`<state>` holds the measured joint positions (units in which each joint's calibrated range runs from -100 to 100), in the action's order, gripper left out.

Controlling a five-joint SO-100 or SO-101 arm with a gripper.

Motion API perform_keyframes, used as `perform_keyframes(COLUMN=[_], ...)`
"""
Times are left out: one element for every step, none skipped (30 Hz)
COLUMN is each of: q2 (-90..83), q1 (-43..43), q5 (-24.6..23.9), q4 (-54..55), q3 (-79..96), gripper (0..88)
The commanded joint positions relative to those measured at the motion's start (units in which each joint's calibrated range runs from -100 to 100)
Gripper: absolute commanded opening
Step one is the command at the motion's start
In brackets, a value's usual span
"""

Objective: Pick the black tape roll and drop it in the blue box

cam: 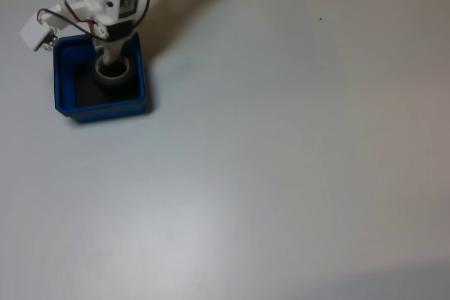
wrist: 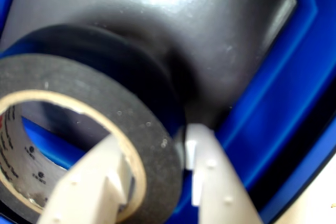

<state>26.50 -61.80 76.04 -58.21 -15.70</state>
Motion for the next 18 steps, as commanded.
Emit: perform_keyframes(q2=[-0.92, -0.83, -0.83, -0.83, -0.83, -0.42, 0.17, 0.75, 1.17, 1.42, 1.51, 1.51, 1.51, 1.51, 1.51, 1.51, 1.51, 1.51], q1=[-0.58, -0.58, -0.58, -0.58, -0.58, -0.58, -0.58, -0.58, -0.58, -0.58, -0.58, -0.58, -0.58, -0.58, -0.58, -0.49, -0.49, -0.49], q5=[0.30, 0.30, 0.30, 0.30, 0.30, 0.30, 0.30, 0.30, 0.30, 0.30, 0.30, 0.30, 0.30, 0.30, 0.30, 0.30, 0.30, 0.30], q4=[1.11, 1.11, 1.11, 1.11, 1.11, 1.11, 1.11, 1.11, 1.11, 1.11, 1.11, 1.11, 1.11, 1.11, 1.11, 1.11, 1.11, 1.11], q3=[-4.07, -3.98, -3.98, -3.98, -3.89, -3.98, -4.07, -4.16, -4.16, -4.16, -4.16, -4.16, -4.16, -4.16, -4.16, -4.16, -4.16, -4.16], gripper=[1.2, 1.2, 1.2, 1.2, 1.2, 1.2, 1.2, 1.2, 1.2, 1.2, 1.2, 1.2, 1.2, 1.2, 1.2, 1.2, 1.2, 1.2])
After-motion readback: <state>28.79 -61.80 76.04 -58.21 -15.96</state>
